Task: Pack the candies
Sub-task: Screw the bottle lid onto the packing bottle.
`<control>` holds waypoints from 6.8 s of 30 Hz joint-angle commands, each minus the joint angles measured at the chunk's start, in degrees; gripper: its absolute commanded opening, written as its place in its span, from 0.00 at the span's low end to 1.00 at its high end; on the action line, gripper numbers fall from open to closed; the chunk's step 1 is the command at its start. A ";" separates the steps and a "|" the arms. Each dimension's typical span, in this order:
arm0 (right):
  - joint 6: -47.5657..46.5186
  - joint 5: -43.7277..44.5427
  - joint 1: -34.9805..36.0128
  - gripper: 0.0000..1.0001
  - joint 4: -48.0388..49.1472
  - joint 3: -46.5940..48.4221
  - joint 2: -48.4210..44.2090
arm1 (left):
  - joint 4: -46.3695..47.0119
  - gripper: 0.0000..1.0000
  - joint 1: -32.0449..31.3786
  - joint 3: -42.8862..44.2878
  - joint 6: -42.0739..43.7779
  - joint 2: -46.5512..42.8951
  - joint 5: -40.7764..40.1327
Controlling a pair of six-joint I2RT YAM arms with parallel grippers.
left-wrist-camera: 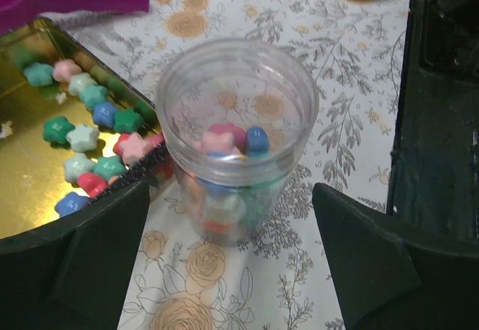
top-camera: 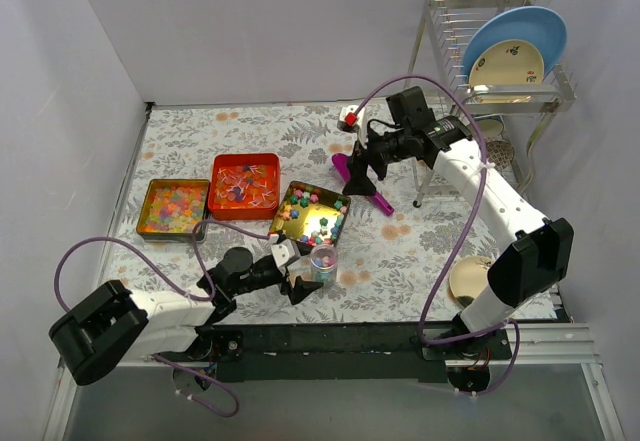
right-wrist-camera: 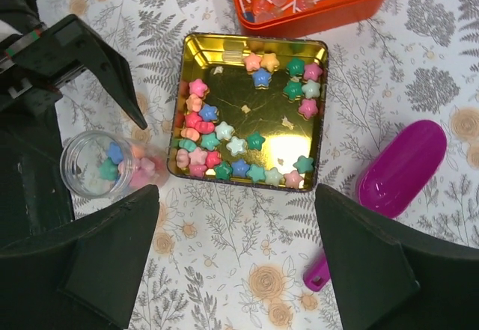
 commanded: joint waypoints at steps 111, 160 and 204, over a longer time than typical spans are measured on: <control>-19.13 -11.75 17.67 0.98 -12.21 -5.80 8.36 | 57.43 0.00 -0.26 -2.90 4.30 48.53 2.87; -18.43 -4.89 15.13 0.98 -15.19 -4.86 6.23 | 55.84 0.00 0.27 -2.29 2.28 48.70 -0.11; -21.68 -4.36 14.86 0.95 -19.24 -3.09 6.06 | 51.37 0.00 0.88 -0.71 1.49 48.44 3.40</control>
